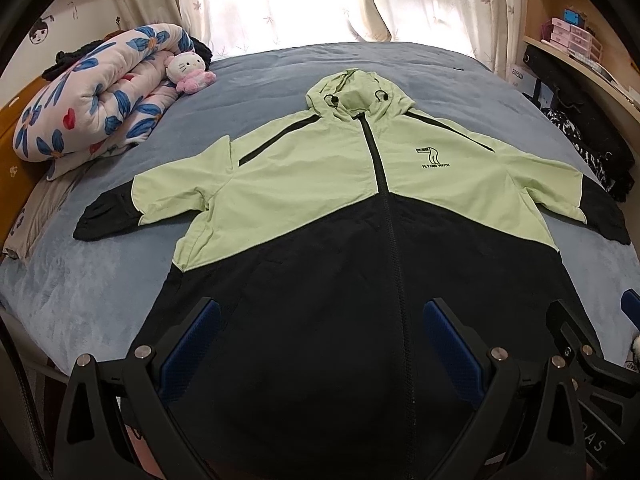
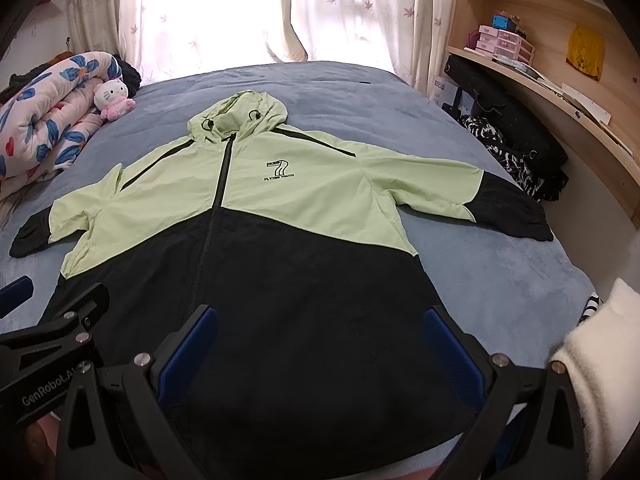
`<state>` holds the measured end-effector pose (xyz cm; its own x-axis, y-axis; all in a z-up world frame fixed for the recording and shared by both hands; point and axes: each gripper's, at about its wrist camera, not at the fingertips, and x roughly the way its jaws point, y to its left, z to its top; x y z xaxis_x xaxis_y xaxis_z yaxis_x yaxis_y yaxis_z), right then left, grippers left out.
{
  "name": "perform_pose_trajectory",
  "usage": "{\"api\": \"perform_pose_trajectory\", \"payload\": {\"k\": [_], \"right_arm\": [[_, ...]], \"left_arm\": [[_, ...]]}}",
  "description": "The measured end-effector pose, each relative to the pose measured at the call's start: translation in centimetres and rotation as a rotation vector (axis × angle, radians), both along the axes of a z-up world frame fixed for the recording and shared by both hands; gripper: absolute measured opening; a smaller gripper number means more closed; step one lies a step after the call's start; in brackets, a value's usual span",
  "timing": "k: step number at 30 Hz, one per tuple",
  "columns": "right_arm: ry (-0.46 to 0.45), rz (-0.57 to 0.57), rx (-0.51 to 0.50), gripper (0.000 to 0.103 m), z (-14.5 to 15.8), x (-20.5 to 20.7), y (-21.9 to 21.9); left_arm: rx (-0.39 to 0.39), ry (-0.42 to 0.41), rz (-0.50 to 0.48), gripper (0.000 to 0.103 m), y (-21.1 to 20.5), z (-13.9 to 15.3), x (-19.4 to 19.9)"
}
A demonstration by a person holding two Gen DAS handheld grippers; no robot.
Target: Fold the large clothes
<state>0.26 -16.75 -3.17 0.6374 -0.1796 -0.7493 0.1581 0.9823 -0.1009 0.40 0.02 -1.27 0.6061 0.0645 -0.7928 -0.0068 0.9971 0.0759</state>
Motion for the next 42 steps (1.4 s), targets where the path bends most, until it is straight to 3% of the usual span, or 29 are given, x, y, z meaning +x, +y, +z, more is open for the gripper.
{"api": "perform_pose_trajectory", "payload": {"k": [14,30,34,39,42], "right_arm": [[-0.037,0.006,0.010,0.103,4.2,1.0,-0.3],[-0.057,0.023,0.002,0.103,5.6,1.6,-0.9],[-0.059,0.026,-0.010,0.103,5.7,1.9,-1.2],[-0.078,0.028,-0.029,0.103,6.1,2.4,-1.4],[-0.085,0.034,-0.037,0.103,6.3,2.8,-1.5]], "left_arm": [[-0.006,-0.054,0.010,0.101,-0.2,4.0,0.7],[0.016,-0.150,-0.011,0.101,-0.9,5.8,0.7],[0.040,-0.150,-0.015,0.101,-1.4,6.0,1.1],[-0.039,-0.085,-0.007,0.101,-1.1,5.6,2.6],[-0.031,-0.087,-0.011,0.100,-1.6,5.5,3.1]]}}
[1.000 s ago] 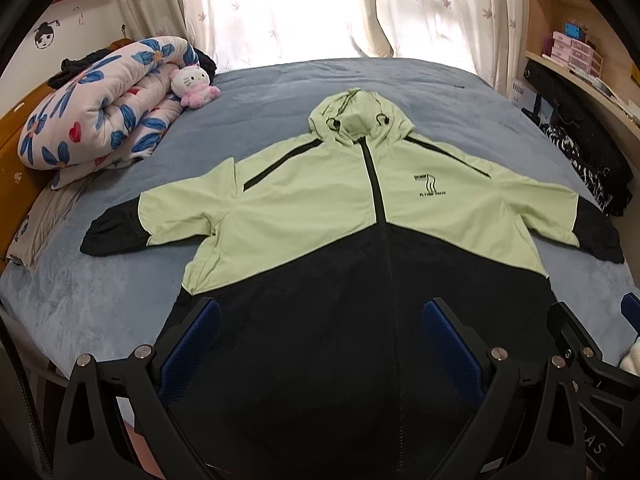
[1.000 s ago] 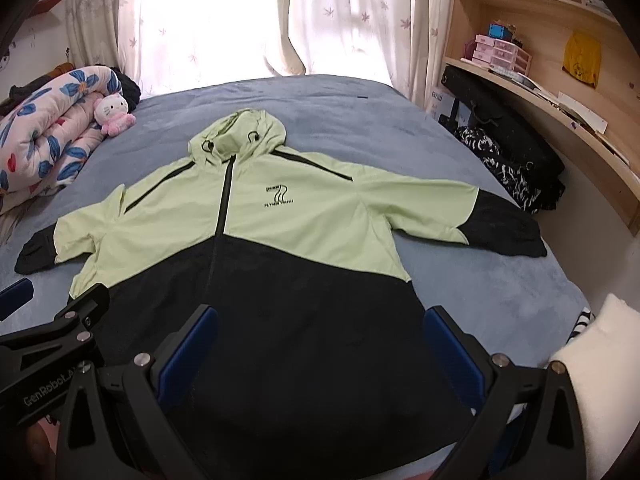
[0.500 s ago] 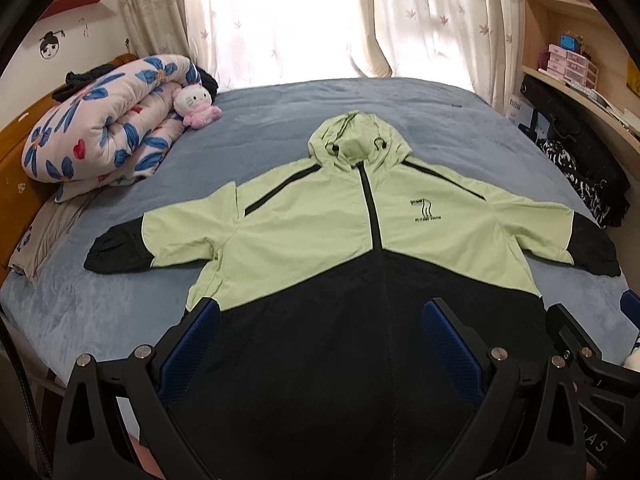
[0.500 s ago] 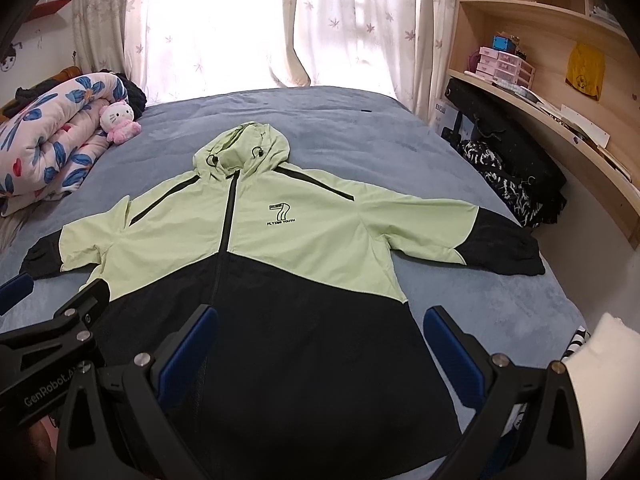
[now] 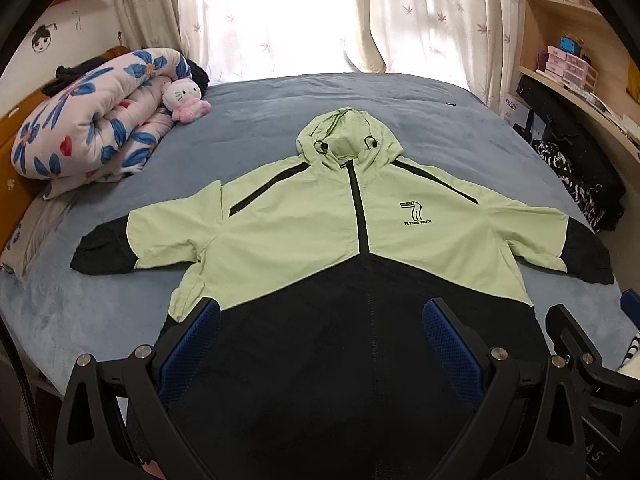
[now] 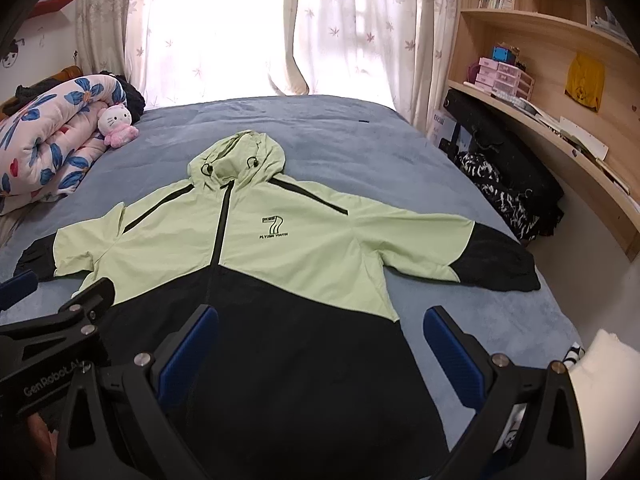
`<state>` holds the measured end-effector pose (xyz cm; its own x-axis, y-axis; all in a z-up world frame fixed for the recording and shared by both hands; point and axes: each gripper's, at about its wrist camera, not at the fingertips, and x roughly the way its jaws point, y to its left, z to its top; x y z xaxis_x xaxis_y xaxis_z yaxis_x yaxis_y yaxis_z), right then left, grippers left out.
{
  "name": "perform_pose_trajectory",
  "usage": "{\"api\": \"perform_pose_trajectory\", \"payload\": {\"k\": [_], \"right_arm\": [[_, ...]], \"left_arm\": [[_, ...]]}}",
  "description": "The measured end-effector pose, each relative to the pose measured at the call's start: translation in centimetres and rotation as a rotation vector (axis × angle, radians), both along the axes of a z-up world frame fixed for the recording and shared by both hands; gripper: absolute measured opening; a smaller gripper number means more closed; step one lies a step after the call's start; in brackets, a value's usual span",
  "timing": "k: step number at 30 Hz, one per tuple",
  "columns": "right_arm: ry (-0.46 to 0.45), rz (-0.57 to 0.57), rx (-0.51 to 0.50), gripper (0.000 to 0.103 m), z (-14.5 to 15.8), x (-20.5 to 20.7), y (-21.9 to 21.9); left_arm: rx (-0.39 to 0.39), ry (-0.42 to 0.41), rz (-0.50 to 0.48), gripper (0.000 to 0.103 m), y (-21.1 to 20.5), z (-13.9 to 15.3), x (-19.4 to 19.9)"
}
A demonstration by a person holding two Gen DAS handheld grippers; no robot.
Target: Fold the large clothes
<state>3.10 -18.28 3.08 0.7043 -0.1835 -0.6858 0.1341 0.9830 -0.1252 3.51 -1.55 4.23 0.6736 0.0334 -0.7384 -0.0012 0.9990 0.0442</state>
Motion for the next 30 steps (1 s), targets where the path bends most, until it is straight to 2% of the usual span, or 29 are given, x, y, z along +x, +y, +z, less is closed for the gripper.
{"api": "perform_pose_trajectory", "payload": {"k": [4,8,12,18,21,25,27,28,30], "right_arm": [[-0.006,0.011,-0.020,0.103,0.1,0.5,-0.1],[-0.020,0.024,-0.033,0.103,0.5,1.1,-0.5],[-0.069,-0.001,-0.050,0.103,2.0,2.4,-1.8],[-0.186,-0.149,-0.041,0.103,5.5,5.9,-7.2],[-0.214,-0.252,-0.012,0.103,6.4,8.3,-11.4],[-0.177,-0.319,0.023,0.103,5.2,11.8,-16.8],[-0.150,-0.327,0.059,0.100,4.5,12.8,-19.5],[-0.108,-0.343,0.080,0.094,3.7,13.8,-21.3],[-0.044,-0.366,0.100,0.089,2.4,14.8,-23.9]], "left_arm": [[0.020,-0.035,-0.010,0.089,-1.0,0.4,0.3],[-0.010,-0.055,-0.009,0.087,-1.6,0.6,1.5],[-0.004,-0.088,-0.018,0.086,-2.7,1.2,3.2],[-0.014,-0.157,-0.065,0.080,-5.6,3.2,6.4],[0.011,-0.157,-0.096,0.080,-7.6,3.8,8.3],[0.017,-0.178,-0.162,0.080,-10.3,4.2,10.4],[-0.023,-0.185,-0.204,0.080,-11.1,4.2,11.2],[-0.061,-0.168,-0.232,0.080,-11.6,4.2,11.8],[-0.127,-0.126,-0.267,0.080,-12.4,3.8,12.9]]}}
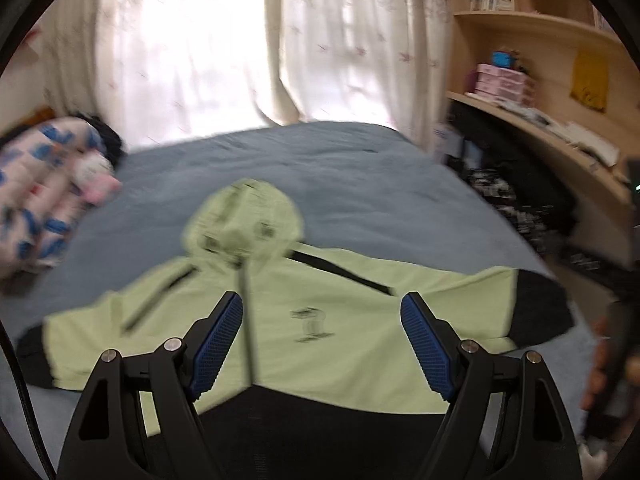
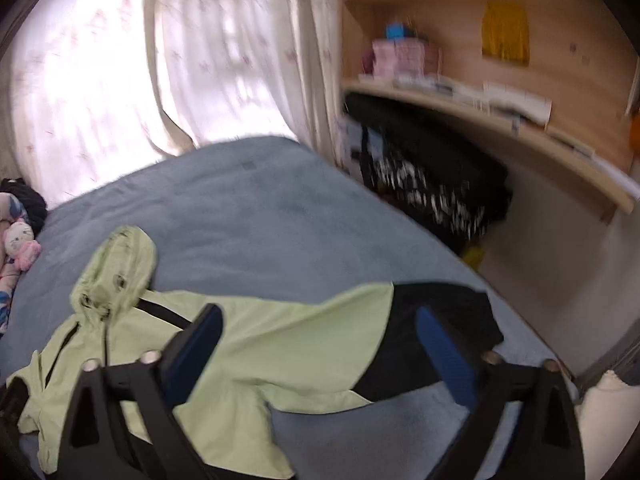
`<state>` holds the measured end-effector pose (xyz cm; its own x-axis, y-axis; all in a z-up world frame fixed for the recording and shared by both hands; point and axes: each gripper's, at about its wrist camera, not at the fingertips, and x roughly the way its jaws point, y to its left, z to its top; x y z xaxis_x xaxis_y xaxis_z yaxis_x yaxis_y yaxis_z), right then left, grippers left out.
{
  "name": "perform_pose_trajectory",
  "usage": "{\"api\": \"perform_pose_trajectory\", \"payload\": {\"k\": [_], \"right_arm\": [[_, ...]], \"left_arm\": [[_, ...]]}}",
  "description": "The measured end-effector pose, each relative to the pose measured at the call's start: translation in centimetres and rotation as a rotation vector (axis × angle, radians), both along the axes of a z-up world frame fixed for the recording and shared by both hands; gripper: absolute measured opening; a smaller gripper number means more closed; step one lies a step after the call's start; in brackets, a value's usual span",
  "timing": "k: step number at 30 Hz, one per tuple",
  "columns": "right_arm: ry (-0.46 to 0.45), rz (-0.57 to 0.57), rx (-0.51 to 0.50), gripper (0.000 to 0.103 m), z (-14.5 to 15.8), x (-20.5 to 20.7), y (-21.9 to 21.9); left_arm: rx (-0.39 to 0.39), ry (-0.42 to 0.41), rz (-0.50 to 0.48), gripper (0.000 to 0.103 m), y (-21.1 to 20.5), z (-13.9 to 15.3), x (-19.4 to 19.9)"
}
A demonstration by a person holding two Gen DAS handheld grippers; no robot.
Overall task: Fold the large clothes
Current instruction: 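Grasp the black sleeve cuff with the right gripper, then carry the black sleeve across the jacket chest with the right gripper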
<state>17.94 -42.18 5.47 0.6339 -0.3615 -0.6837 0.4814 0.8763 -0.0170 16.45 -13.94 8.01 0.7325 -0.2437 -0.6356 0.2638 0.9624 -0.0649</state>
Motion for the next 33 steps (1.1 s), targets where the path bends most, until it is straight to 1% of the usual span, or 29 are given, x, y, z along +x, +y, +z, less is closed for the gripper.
{"api": "perform_pose_trajectory", "payload": {"k": [1,2,3,5,7,8,10,12,16,21,24,25,26,28,29,30,31,32,33], "right_arm": [[0.031,-0.014,0.013,0.088,-0.7,0.5,-1.5],[0.060,-0.030,0.030,0.088,-1.5,0.8,-3.1],[0.083,-0.045,0.039,0.088,-2.2,1.0,-4.7],[0.119,-0.085,0.041,0.088,-3.8,1.0,-7.6],[0.149,-0.141,0.069,0.088,-5.6,0.8,-10.9],[0.157,-0.168,0.096,0.088,-6.3,0.5,-12.4],[0.177,-0.230,0.192,0.088,-8.6,-0.2,-15.9],[0.190,-0.297,0.264,0.088,-10.5,-1.2,-18.6],[0.205,-0.411,0.384,0.086,-13.8,-3.3,-22.8],[0.213,-0.477,0.475,0.083,-16.2,-4.7,-25.3],[0.213,-0.499,0.551,0.082,-18.0,-5.4,-26.3],[0.217,-0.509,0.582,0.082,-18.8,-5.6,-26.4],[0.218,-0.512,0.590,0.082,-19.3,-5.6,-26.6],[0.221,-0.505,0.572,0.080,-19.6,-5.2,-26.5],[0.224,-0.497,0.563,0.077,-19.5,-4.9,-26.3],[0.225,-0.484,0.553,0.065,-19.4,-4.6,-26.1],[0.223,-0.469,0.549,0.051,-19.3,-4.4,-25.9],[0.221,-0.460,0.551,0.045,-19.4,-4.2,-26.2],[0.211,-0.451,0.555,0.025,-19.3,-4.2,-26.3]], "left_arm": [[-0.019,0.027,-0.010,0.080,-0.5,-0.4,0.7],[-0.020,0.055,-0.012,0.080,-1.2,-0.8,1.4],[-0.016,0.063,-0.014,0.080,-1.8,-1.2,1.9],[-0.005,0.055,-0.019,0.080,-2.9,-1.9,2.3],[0.014,0.043,-0.023,0.081,-4.0,-2.8,2.7],[0.025,0.047,-0.024,0.081,-4.7,-3.5,3.0],[0.027,0.064,-0.036,0.081,-5.7,-4.7,3.4],[0.033,0.073,-0.051,0.081,-6.6,-6.1,4.1],[0.117,0.047,-0.003,0.081,-8.9,-8.9,5.7],[0.174,0.090,0.045,0.081,-11.0,-11.8,8.5],[0.216,0.128,0.070,0.080,-12.4,-14.0,10.0],[0.217,0.139,0.071,0.079,-12.7,-14.6,10.4],[0.218,0.146,0.073,0.078,-13.0,-15.0,10.5],[0.222,0.149,0.084,0.077,-13.5,-15.9,10.9],[0.223,0.157,0.086,0.077,-13.7,-16.3,11.0],[0.222,0.168,0.084,0.077,-13.8,-16.6,11.0],[0.219,0.177,0.080,0.077,-13.9,-16.8,11.0],[0.215,0.187,0.074,0.077,-13.9,-17.0,10.9],[0.214,0.192,0.069,0.077,-13.8,-17.1,10.8]]}}
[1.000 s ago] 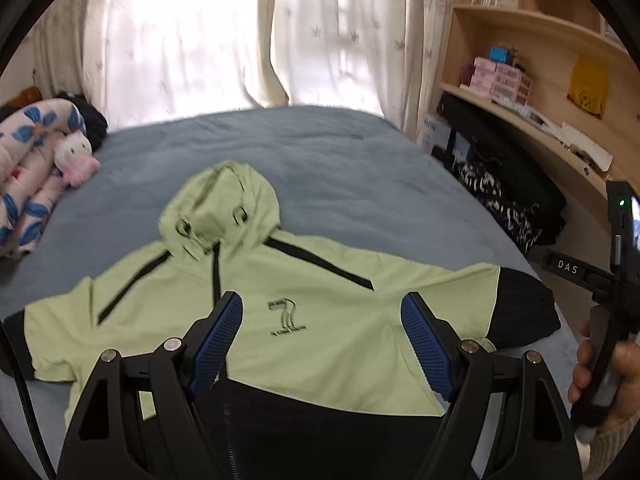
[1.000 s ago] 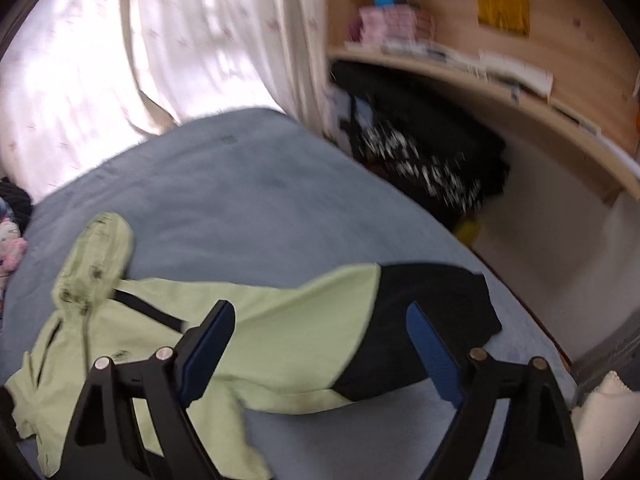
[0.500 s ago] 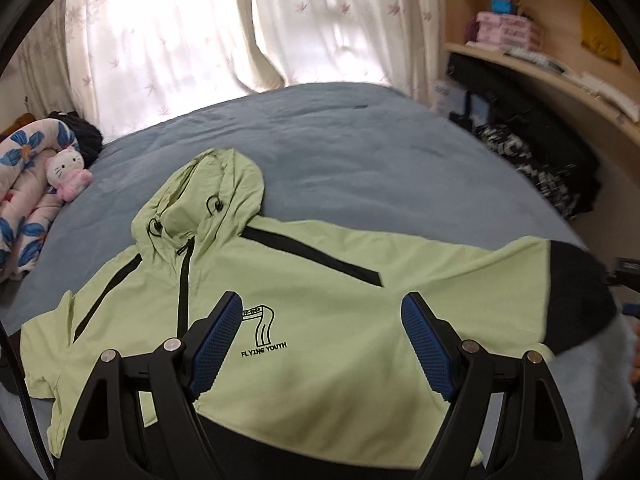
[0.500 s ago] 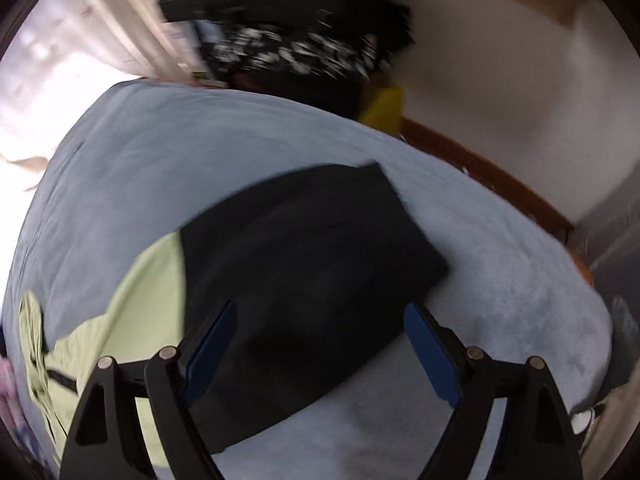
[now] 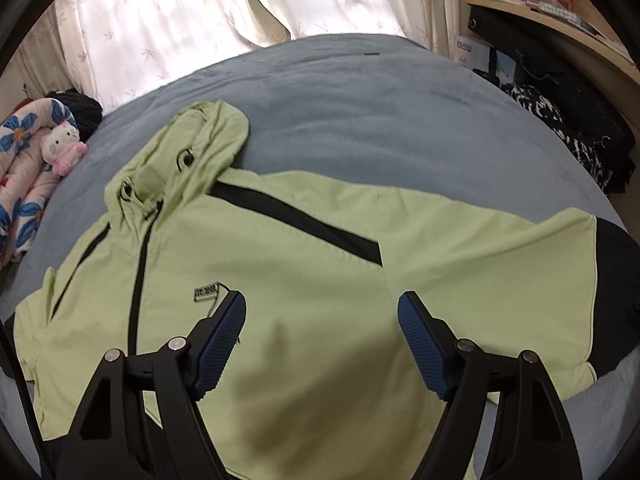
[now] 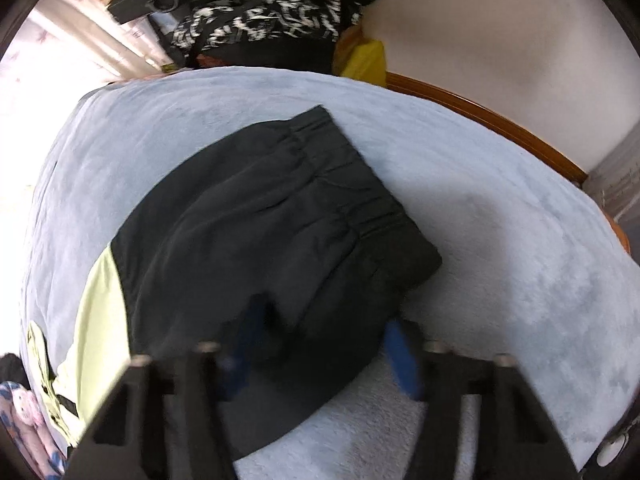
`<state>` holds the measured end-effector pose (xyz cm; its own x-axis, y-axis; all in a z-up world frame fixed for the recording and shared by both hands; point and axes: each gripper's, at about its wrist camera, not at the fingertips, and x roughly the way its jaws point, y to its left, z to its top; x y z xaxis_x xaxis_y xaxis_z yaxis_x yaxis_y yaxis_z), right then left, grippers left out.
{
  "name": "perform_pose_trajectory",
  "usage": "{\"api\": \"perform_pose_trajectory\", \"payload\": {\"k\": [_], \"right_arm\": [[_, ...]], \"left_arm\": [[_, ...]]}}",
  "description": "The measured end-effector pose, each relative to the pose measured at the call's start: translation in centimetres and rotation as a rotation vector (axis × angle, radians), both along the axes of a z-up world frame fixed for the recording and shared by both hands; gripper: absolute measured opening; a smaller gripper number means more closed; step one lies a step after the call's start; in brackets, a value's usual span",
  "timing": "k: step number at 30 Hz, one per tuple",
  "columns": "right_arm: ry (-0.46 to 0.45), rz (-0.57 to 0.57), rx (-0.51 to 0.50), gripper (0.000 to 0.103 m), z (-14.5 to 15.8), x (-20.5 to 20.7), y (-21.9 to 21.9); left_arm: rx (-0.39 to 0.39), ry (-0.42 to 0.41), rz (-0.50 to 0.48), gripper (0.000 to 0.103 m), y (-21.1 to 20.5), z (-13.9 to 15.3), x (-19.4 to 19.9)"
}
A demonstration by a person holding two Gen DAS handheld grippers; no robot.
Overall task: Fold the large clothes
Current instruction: 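Carry the black sleeve across the jacket chest with the right gripper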
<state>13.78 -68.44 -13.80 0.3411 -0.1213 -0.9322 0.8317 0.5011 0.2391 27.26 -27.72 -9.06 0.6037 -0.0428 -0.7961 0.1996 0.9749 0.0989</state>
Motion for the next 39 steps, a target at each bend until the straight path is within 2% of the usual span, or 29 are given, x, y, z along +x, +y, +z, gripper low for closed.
{"api": "perform_pose_trajectory", "payload": {"k": [1,2,5,7,10,13,16,18,20,22,23,25,28,30,33,39], "right_arm": [[-0.036,0.005,0.020,0.009,0.2,-0.2,0.1],[-0.049,-0.001,0.027,0.009,0.2,0.2,-0.4],[-0.062,0.009,-0.044,0.008,2.3,0.5,0.8],[-0.098,0.053,-0.104,0.008,4.8,1.1,2.7],[-0.190,0.148,-0.136,0.007,8.4,2.3,6.1],[-0.312,0.327,-0.125,0.007,12.6,3.9,12.4],[-0.381,0.551,-0.130,0.007,15.3,5.0,20.4],[-0.396,0.695,-0.160,0.008,16.0,5.2,26.0],[-0.385,0.811,-0.187,0.008,15.5,5.1,30.6],[-0.334,0.923,-0.252,0.013,13.4,4.5,35.6],[-0.300,0.958,-0.289,0.017,12.2,4.4,37.2],[-0.223,1.017,-0.370,0.043,9.1,3.8,40.1],[-0.138,1.071,-0.397,0.048,4.9,2.9,42.2],[-0.120,1.072,-0.349,0.048,3.0,1.8,42.2],[-0.132,1.015,-0.279,0.048,1.7,-0.4,41.0],[-0.187,0.909,-0.165,0.048,0.1,-2.0,39.1]], "left_arm": [[0.002,0.001,-0.001,0.077,0.2,0.0,-0.2],[0.006,0.001,-0.002,0.077,0.6,0.0,-0.4],[0.000,-0.004,0.003,0.077,2.2,0.6,-1.2],[-0.010,-0.001,0.014,0.077,3.7,1.2,-1.7],[-0.038,0.007,0.042,0.077,6.3,2.1,-2.3],[-0.049,0.006,0.081,0.077,9.2,3.0,-2.8],[-0.081,0.004,0.118,0.077,12.3,3.7,-3.2],[-0.107,0.005,0.142,0.077,14.5,3.9,-3.6],[-0.121,0.014,0.153,0.077,16.1,3.7,-3.9],[-0.140,0.037,0.154,0.077,17.7,3.1,-4.2],[-0.152,0.051,0.151,0.077,18.3,2.7,-4.3],[-0.183,0.084,0.146,0.077,19.4,1.7,-4.5],[-0.247,0.151,0.117,0.077,20.3,-0.1,-4.7],[-0.299,0.192,0.091,0.077,20.5,-1.1,-4.8],[-0.378,0.240,0.058,0.077,20.3,-2.5,-5.0],[-0.621,0.364,0.009,0.077,18.9,-5.0,-4.6]]}}
